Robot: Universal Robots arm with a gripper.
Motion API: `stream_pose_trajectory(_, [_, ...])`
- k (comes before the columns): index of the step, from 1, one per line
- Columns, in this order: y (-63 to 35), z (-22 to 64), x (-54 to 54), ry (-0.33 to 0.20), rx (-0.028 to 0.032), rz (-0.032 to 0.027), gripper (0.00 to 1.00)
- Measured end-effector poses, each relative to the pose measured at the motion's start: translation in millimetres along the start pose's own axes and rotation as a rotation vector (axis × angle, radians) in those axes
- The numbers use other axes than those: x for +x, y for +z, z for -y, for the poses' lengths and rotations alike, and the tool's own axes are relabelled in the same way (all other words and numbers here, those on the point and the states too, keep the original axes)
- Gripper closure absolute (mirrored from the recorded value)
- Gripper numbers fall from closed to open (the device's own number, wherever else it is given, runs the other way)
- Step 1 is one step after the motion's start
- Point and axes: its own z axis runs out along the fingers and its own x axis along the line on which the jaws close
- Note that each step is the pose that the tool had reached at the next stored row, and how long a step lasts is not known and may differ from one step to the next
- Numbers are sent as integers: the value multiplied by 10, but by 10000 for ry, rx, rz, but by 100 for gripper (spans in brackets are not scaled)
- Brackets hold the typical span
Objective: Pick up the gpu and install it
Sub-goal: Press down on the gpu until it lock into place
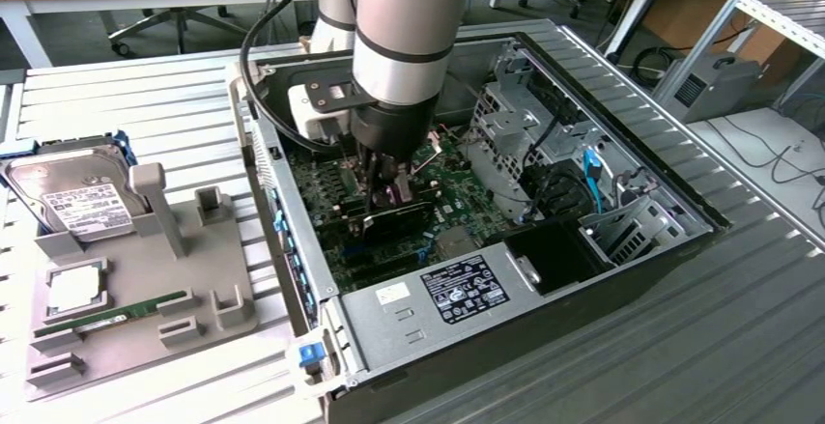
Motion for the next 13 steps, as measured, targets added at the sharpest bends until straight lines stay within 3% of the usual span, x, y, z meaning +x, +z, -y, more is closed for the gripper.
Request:
stream_pose_trajectory(6, [-100,0,-5,0,1,2,89])
stream_pose_trajectory(13, [-103,31,-5,0,1,2,89])
